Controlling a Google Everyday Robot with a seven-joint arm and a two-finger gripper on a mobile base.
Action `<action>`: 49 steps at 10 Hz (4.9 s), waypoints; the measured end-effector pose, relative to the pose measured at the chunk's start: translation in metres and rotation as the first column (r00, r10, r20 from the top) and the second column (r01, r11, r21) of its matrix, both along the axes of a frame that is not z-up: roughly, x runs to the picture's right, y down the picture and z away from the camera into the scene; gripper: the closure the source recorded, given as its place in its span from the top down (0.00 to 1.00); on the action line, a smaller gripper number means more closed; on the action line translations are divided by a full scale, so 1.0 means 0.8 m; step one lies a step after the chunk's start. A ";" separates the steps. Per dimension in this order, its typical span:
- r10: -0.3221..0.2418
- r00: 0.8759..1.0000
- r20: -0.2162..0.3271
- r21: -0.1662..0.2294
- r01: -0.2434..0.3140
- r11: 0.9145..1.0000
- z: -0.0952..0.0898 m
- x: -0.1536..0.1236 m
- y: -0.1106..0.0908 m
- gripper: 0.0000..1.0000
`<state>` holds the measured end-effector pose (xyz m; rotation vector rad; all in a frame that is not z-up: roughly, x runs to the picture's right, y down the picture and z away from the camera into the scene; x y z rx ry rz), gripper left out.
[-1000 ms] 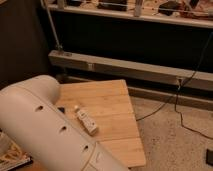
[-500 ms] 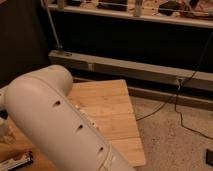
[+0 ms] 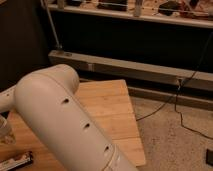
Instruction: Push the eraser across the table
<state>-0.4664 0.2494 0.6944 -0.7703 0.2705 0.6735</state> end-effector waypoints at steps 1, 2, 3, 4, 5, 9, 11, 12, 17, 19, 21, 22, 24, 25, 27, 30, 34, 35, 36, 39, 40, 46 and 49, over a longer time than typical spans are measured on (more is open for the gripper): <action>0.004 1.000 -0.004 -0.001 -0.004 1.000 0.002 0.001 0.003 0.00; 0.010 1.000 -0.013 -0.003 -0.010 1.000 0.005 0.003 0.007 0.00; 0.008 1.000 -0.020 -0.005 -0.008 1.000 0.008 0.003 0.012 0.00; -0.003 1.000 -0.028 -0.009 0.002 1.000 0.010 0.004 0.018 0.00; -0.035 0.999 -0.039 -0.020 0.034 0.999 0.014 0.008 0.029 0.00; -0.145 0.987 -0.069 -0.028 0.144 0.989 0.029 0.019 0.034 0.00; -0.136 0.989 -0.059 -0.028 0.135 0.990 0.024 0.003 0.036 0.00; -0.120 0.991 -0.056 -0.033 0.118 0.992 0.020 -0.006 0.043 0.00; -0.121 0.991 -0.052 -0.068 0.118 0.991 0.018 -0.010 0.089 0.00; -0.127 0.991 -0.047 -0.064 0.124 0.990 0.020 -0.014 0.095 0.00; -0.129 0.991 -0.043 -0.062 0.127 0.990 0.020 -0.018 0.099 0.00; -0.137 0.990 -0.044 -0.062 0.134 0.989 0.019 -0.016 0.101 0.00; -0.176 0.982 -0.062 -0.077 0.171 0.982 0.007 0.002 0.113 0.00; -0.223 0.969 -0.102 -0.100 0.214 0.972 -0.009 0.036 0.123 0.00; -0.251 0.957 -0.142 -0.145 0.231 0.962 -0.050 0.078 0.128 0.00; -0.211 0.966 -0.147 -0.179 0.184 0.966 -0.106 0.103 0.123 0.00; 0.001 0.994 -0.108 -0.106 -0.012 0.994 -0.085 0.073 0.078 0.00; 0.029 0.995 -0.094 -0.071 -0.035 0.997 -0.074 0.069 0.072 0.00; 0.040 0.996 -0.084 -0.049 -0.044 0.998 -0.068 0.066 0.071 0.00; 0.020 0.997 -0.072 0.001 -0.020 1.000 -0.052 0.064 0.089 0.00; 0.005 0.998 -0.070 0.008 -0.004 1.000 -0.048 0.062 0.099 0.00; -0.034 0.995 -0.089 0.020 0.036 0.999 -0.018 0.044 0.124 0.00; -0.027 0.995 -0.101 0.019 0.030 0.999 -0.005 0.040 0.124 0.00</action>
